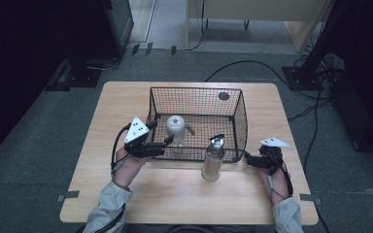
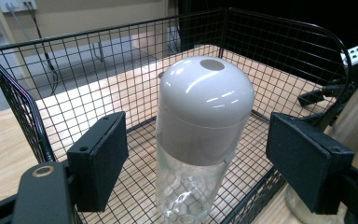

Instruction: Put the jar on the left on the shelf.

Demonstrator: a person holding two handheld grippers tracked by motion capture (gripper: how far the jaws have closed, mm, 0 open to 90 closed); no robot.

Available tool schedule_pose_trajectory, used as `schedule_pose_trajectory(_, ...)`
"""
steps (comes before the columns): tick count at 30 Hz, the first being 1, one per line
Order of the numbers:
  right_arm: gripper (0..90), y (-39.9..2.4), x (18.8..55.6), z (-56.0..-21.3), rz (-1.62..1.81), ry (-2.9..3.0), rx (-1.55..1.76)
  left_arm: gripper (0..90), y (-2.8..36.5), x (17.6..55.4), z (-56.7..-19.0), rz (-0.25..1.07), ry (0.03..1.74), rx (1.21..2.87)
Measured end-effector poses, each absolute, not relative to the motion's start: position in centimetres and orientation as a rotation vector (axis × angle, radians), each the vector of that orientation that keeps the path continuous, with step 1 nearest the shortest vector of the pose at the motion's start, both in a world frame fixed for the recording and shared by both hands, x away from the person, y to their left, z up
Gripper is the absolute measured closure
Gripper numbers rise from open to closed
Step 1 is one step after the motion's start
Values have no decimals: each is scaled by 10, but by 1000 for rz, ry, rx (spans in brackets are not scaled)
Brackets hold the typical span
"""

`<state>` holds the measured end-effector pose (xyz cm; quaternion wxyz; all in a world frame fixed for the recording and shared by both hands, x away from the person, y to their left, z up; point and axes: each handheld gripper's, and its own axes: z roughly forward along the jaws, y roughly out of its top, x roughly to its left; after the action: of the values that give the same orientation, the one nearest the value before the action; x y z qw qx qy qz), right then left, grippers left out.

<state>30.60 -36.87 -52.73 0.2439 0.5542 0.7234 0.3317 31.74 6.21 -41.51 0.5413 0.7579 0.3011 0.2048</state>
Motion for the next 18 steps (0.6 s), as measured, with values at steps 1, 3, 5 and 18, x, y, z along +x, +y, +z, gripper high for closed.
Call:
schedule_pose_trajectory(1,160,-369,306,-527,907,1976,1515,211,63,317,-415,485,708,1805)
schedule_pose_trajectory(3,160,-368,306,-527,907,1978,1514,210,65,315,-414,489,701,1812)
schedule_pose_trajectory(5,160,-368,306,-527,908,1979,1513,210,67,314,-414,486,698,1811)
schedule_pose_trajectory(18,157,-368,304,-527,912,1988,1501,211,76,305,-414,498,661,1838)
